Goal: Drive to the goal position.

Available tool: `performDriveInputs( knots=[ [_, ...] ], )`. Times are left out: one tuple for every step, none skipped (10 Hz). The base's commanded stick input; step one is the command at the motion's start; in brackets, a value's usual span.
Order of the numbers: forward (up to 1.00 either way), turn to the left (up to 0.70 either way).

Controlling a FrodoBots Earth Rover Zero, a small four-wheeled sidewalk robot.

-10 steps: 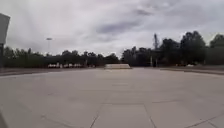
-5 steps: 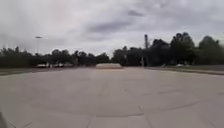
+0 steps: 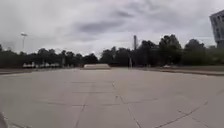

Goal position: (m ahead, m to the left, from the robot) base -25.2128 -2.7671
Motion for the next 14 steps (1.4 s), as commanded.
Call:
performDriveInputs(
  knots=[
    [1.0,-0.37],
    [1.0,-0.37],
    [1.0,-0.37],
    [1.0,-0.37],
    [1.0,-0.37],
    [1.0,-0.37],
    [1.0,-0.37],
    [1.0,-0.37],
    [1.0,-0.37],
    [1.0,-0.37],
    [1.0,-0.37],
    [1.0,-0.37],
    [1.0,-0.37],
    [1.0,-0.37]
  ],
)
